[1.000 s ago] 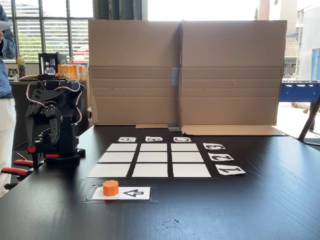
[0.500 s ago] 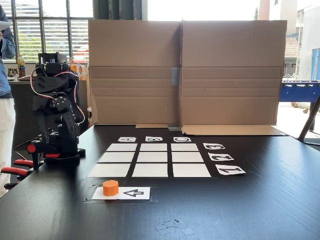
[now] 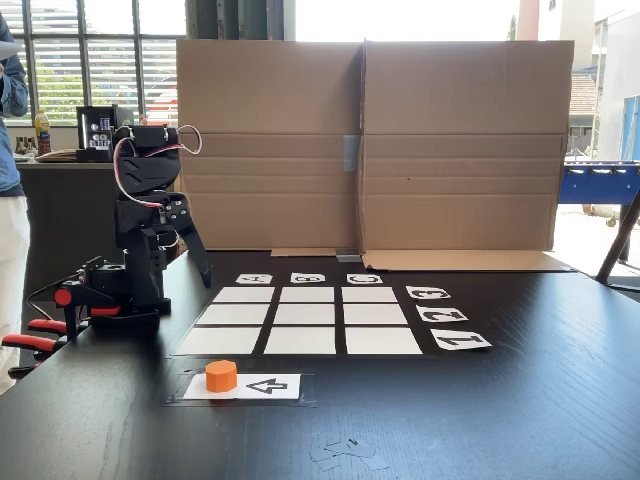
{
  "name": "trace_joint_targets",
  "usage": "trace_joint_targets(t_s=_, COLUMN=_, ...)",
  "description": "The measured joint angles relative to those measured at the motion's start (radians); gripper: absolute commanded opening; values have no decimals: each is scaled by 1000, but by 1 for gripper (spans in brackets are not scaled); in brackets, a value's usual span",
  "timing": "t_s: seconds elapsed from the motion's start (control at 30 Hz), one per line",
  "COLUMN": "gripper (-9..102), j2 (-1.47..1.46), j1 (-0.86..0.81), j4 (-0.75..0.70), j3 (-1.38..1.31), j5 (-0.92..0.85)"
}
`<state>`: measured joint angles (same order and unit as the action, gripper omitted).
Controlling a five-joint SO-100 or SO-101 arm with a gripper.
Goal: Pick up the round, orange token and place it in the grid on square A1.
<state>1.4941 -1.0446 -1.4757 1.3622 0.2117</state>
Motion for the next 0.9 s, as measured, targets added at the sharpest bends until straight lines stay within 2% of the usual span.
trace_joint_targets(t_s=0.9, gripper=28, j2=-333, j1=18, j4=-3, j3=-160, j5=44)
